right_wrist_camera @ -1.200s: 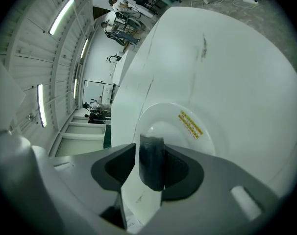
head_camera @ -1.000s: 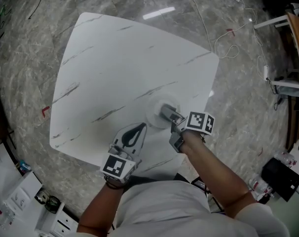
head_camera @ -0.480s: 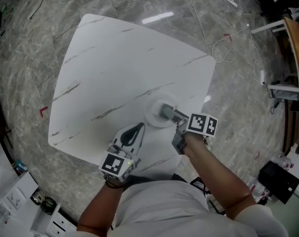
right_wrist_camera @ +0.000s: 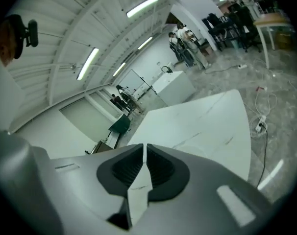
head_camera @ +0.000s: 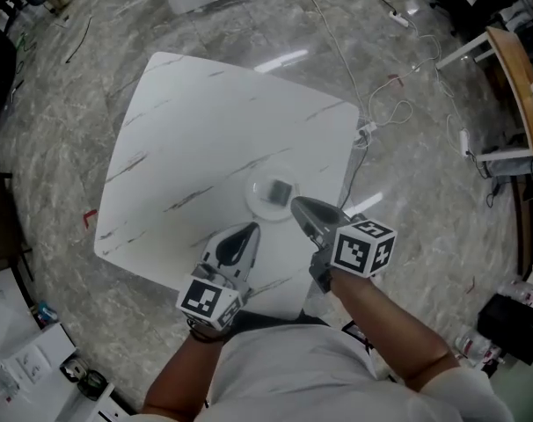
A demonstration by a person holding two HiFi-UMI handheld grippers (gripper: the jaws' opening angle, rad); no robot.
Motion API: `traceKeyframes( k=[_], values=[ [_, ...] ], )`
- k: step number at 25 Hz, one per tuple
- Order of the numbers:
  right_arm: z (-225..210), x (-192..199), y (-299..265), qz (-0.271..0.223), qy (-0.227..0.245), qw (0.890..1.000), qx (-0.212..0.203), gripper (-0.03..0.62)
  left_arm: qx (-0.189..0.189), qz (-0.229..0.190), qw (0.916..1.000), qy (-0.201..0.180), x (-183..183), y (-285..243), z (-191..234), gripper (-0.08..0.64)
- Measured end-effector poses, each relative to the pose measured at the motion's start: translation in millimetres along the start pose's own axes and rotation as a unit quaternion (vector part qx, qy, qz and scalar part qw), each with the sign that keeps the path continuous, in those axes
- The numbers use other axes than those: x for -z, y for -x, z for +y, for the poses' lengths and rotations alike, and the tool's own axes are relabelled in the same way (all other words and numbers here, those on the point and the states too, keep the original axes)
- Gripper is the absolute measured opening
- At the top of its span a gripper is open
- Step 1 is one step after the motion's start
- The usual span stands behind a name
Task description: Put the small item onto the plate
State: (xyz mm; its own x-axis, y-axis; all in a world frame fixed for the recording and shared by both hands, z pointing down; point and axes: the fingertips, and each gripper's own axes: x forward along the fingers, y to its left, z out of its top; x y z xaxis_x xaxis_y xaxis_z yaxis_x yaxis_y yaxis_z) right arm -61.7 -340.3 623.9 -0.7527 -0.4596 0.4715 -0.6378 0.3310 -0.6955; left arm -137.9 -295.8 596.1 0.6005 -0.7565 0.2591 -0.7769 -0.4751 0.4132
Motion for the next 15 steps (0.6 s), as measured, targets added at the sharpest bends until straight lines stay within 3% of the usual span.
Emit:
traceKeyframes(
  k=[3,6,9,12,15],
  values=[
    [46.0,-21.6,49.2,-0.041,0.074,0.996,-0.030,0.008,-0.005,-0.021,0.9995,-0.021,-28.4,12.6,-40.0,0.006],
    [102.7,-29.6,109.7,-0.076,0.155,0.984,-0.054,0.003,-0.011,-0.043,0.9984,-0.036,-66.1,38.2,-92.9,0.006],
    [156.8,-35.7,169.2,-0.111,0.238,0.962,-0.074,0.003,-0.002,-0.067,0.9960,-0.058,-106.0,61.6,-151.3,0.006],
    [208.1,-44.7,221.1,-0.148,0.315,0.933,-0.094,0.003,0.005,-0.091,0.9912,-0.095,-145.0,81.9,-202.7,0.006],
    [250.3,-44.7,274.7,-0.178,0.354,0.912,-0.107,0.003,0.006,-0.108,0.9868,-0.121,-168.7,106.9,-251.7,0.006]
  ],
)
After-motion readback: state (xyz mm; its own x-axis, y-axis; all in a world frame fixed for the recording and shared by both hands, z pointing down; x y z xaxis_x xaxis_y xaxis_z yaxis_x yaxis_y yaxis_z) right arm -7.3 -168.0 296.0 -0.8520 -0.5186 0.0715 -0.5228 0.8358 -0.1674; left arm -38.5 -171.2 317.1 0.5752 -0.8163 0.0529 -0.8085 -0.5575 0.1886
